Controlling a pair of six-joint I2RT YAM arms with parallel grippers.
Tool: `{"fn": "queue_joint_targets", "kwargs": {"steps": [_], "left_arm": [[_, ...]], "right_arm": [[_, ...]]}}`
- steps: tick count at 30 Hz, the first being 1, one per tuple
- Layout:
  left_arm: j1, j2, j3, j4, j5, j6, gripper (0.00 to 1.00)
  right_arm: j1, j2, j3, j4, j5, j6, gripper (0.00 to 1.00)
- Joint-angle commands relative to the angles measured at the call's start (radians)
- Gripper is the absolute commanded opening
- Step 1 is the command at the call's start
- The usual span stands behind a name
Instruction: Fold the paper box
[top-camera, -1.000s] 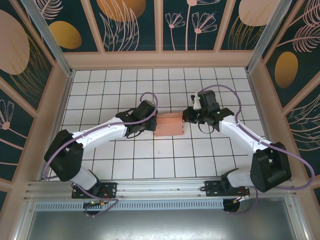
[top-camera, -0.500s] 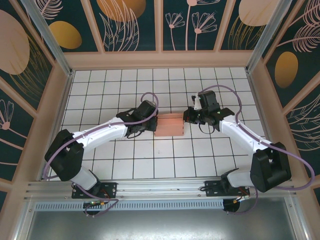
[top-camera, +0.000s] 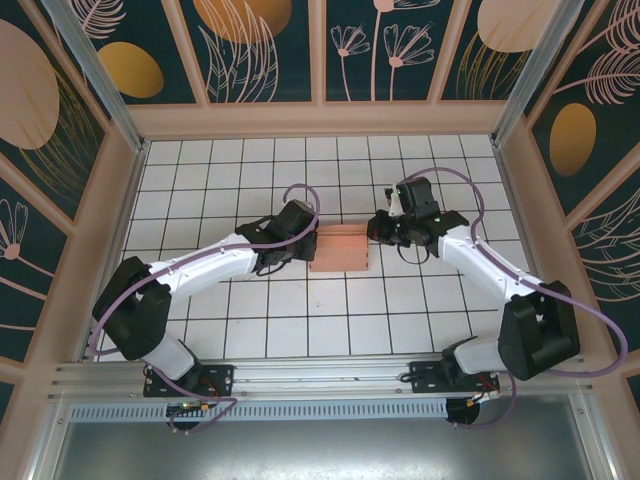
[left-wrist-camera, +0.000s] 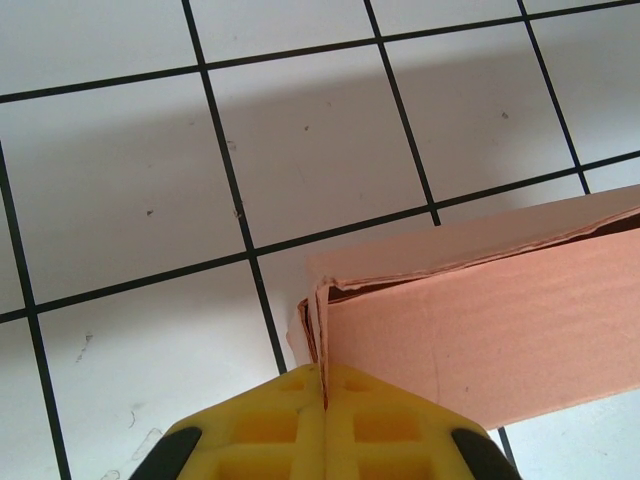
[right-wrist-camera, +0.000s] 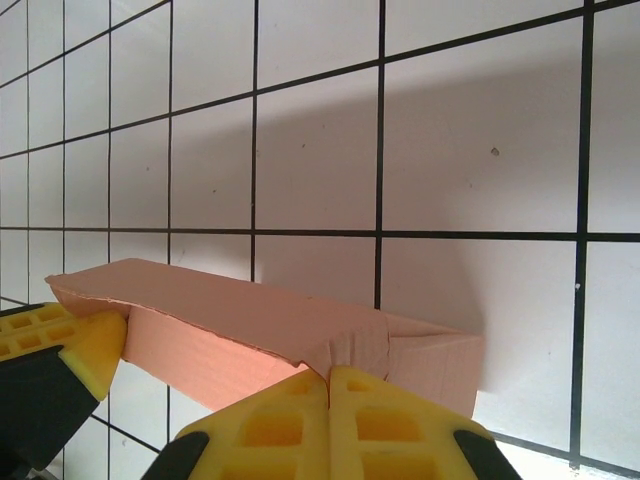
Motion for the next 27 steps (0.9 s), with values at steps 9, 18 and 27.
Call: {"fn": "queue_joint_targets", "kwargs": {"steps": [9,18,27], "left_arm": [[-0.005,0.108,-0.078,-0.211,0.000,0.025,0.06],[-0.005,0.111,-0.082,-0.209,-0.003,0.026,0.06],[-0.004,0.111,-0.085,-0.205,-0.006,0.028,0.06]], "right_arm": [[-0.043,0.030,0.056,-0.037,-0.058,0.072,0.00],[-0.051,0.017,0.016,0.017,-0.087,0.130,0.00],[-0.063,0.011,-0.020,0.061,-0.115,0.164,0.00]]}}
